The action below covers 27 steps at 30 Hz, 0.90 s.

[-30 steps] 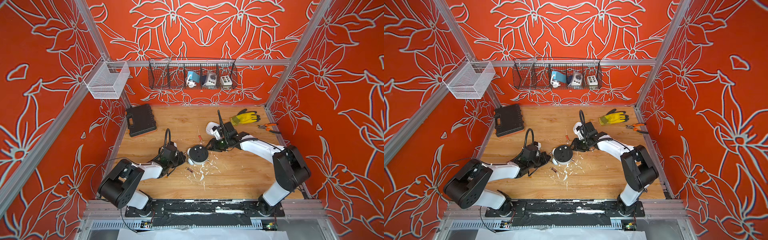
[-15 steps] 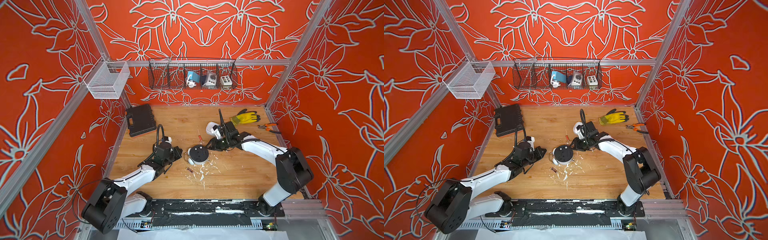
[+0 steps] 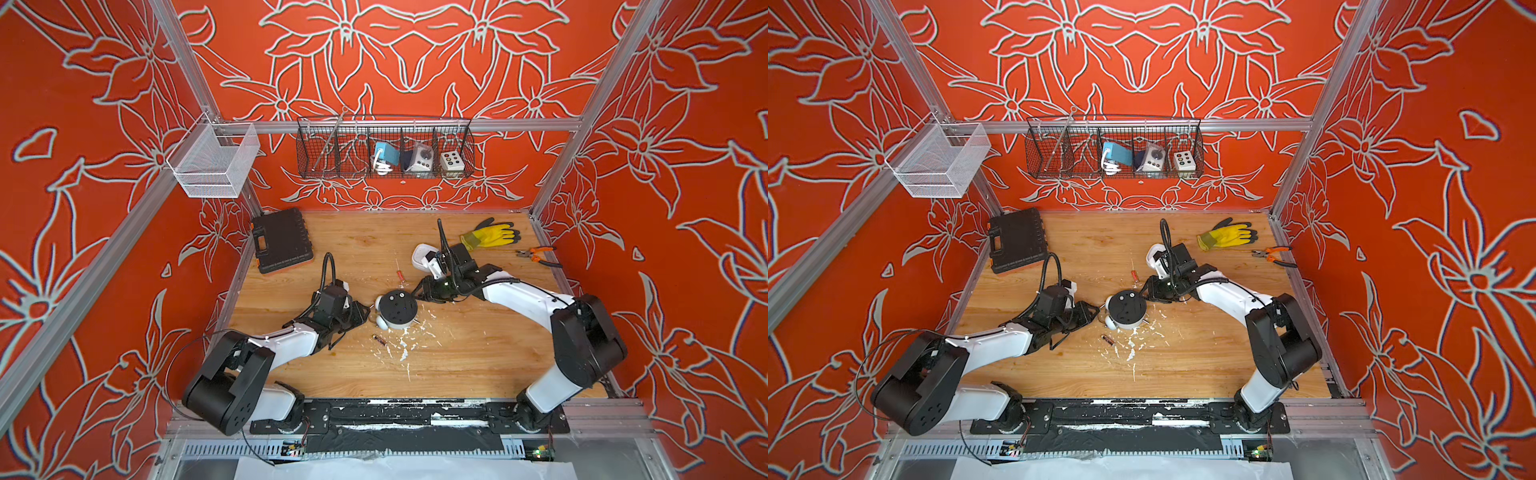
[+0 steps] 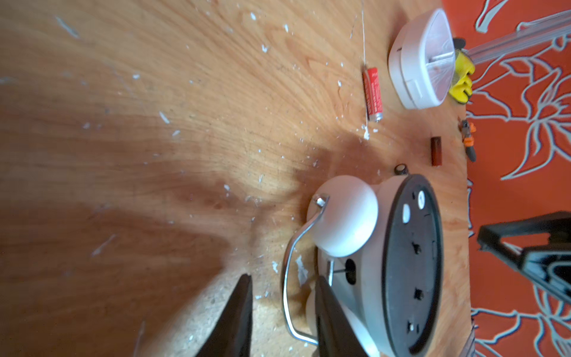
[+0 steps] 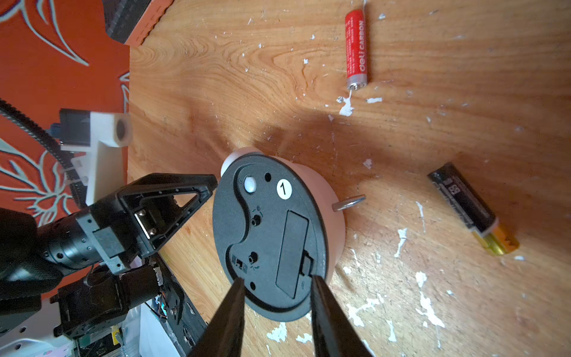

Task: Insert the battery into the alarm
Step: Adjust the alarm at the center of the board.

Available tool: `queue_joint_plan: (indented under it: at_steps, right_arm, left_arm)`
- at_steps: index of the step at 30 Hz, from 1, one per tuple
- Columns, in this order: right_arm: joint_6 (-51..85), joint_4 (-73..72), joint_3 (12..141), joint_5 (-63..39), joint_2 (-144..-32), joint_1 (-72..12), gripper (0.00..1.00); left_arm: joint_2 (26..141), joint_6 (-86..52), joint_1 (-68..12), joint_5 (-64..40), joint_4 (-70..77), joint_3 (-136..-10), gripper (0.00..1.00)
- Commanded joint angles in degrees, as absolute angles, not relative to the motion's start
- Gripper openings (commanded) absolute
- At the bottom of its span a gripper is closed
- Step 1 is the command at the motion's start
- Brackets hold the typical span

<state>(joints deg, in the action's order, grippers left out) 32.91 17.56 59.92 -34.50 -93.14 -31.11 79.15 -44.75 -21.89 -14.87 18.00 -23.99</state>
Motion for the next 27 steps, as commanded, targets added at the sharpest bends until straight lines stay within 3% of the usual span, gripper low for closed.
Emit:
queue_joint_plan:
  at_steps: [1, 9, 27]
  right_arm:
    - [33.2, 17.2, 59.0, -33.8, -92.1, -31.2, 0.37]
    - [33.1, 16.7, 58.7, -34.3, -92.4, -31.2, 0.37]
    - [32.3, 21.4, 60.9, -31.9, -101.3, -31.5, 0.36]
  left_arm:
    - [81.8, -44.6, -21.6, -17.7, 21.1, -24.5, 0.27]
    - [86.3, -46.2, -21.6, -20.1, 24.9, -24.3, 0.15]
    - [88.0, -47.1, -21.6, -21.6, 26.5, -24.4, 0.16]
